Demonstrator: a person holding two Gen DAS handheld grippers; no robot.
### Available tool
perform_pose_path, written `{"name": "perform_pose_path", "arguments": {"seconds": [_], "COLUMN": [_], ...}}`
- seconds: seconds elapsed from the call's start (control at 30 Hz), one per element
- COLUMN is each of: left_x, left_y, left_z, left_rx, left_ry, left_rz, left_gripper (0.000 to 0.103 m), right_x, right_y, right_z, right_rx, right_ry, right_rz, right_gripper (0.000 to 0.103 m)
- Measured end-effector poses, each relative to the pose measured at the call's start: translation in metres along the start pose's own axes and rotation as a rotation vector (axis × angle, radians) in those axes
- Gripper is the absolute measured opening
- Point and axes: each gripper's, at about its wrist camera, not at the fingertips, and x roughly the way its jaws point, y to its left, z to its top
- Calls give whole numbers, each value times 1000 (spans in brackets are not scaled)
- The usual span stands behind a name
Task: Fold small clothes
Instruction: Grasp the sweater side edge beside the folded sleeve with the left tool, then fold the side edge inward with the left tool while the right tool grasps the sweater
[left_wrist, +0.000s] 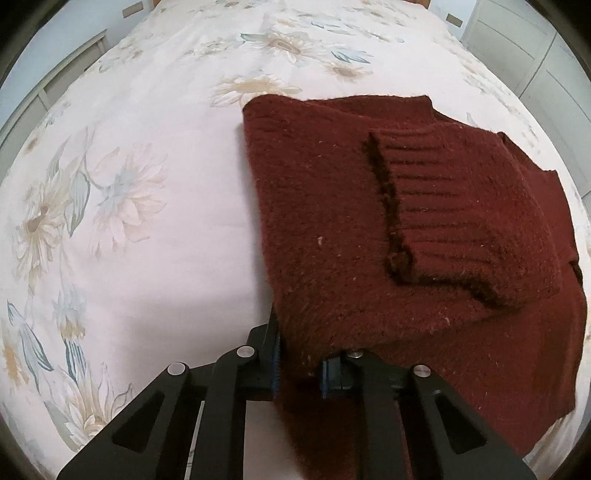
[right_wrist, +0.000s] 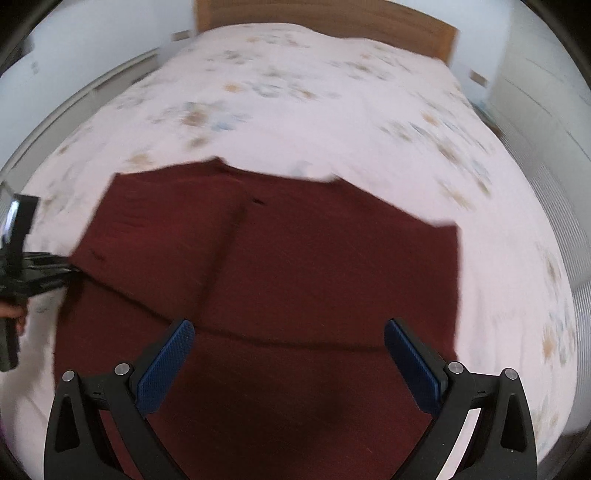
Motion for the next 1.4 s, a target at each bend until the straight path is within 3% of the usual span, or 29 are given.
{"name": "perform_pose_path", "arguments": {"seconds": [0.27, 0.43, 0.67, 0.83, 0.93, 1.03, 1.07, 1.1, 1.23, 1.4], "left_x": [3, 2, 3, 9, 8, 8, 7, 9, 7, 7], "left_y": [12, 13, 13, 15, 16, 16, 16, 16, 16, 14], "left_z": [-2, -1, 5, -5, -9, -11, -12, -10, -11, -11], "left_rx": [-17, -10, -21, -19, -16, -15, -16, -16, -21, -23], "left_ry": [8, 11, 13, 8, 7, 7, 6, 6, 6, 8], "left_rz": [-12, -5, -9, -17, -21, -19, -17, -16, -14, -12], "left_gripper": [13, 14, 14, 14, 14, 15, 15, 15, 15, 14], "right_x": [42, 80, 119, 126, 128, 121, 118, 115, 102, 74], "right_y": [111, 149, 157, 153, 155, 160, 162, 162, 141, 82], "right_z": [40, 49, 50, 50, 49, 52, 53, 54, 59, 66], "right_rx": [-269, -358, -399, -367, -360, -385, -405, -421, -356, -176], "right_ry": [40, 94, 145, 144, 159, 137, 130, 121, 114, 73], "right_rz": [58, 58, 25, 51, 72, 70, 43, 16, 55, 92], "right_gripper": [102, 102, 102, 101, 87, 47, 26, 20, 18, 17]}}
